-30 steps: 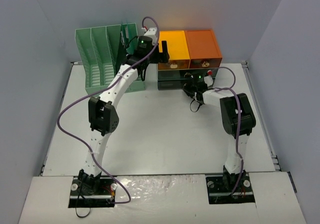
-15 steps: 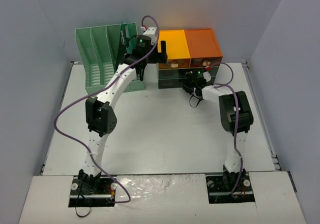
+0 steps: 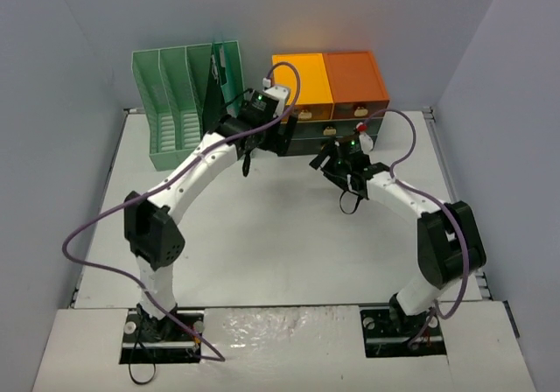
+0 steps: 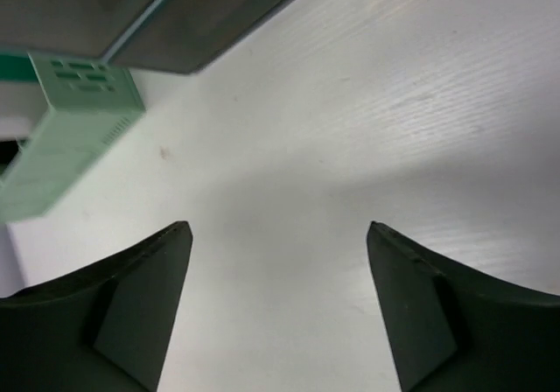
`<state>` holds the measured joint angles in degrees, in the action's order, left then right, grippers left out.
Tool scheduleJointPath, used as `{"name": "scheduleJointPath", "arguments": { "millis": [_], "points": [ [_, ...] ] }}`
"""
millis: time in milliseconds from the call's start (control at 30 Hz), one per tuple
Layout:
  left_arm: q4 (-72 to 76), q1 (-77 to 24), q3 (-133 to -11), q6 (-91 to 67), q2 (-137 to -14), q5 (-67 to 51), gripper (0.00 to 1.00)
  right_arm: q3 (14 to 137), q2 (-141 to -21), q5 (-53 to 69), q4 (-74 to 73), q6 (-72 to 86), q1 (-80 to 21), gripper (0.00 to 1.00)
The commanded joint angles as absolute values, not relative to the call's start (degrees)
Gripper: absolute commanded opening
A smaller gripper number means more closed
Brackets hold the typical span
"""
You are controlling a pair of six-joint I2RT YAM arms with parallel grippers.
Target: Organize the desk
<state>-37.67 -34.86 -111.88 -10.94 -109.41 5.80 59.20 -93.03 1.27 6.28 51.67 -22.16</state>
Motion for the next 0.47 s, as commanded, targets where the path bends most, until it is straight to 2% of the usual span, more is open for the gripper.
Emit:
{"name": "scheduleJointPath", "arguments": {
  "millis": [0,200,433],
  "points": [
    [-40.27,-37.18,-103.77,-12.62,-96.96,19.85,0.97,58.5,-86.29,-7.76,-4.5,45.48,-26.04,0.85],
    [-43.94,-37.89,-85.08,-21.78,-83.97,26.77,0.97,54.56,-81.52,-9.79,-9.5,43.67,-26.9,1.0],
    [-46.37,-37.97,-69.28,-25.39,-73.15,29.85,0.97,53.07,-76.52,-12.07,-12.27,40.82,-27.07,1.0]
  ]
}}
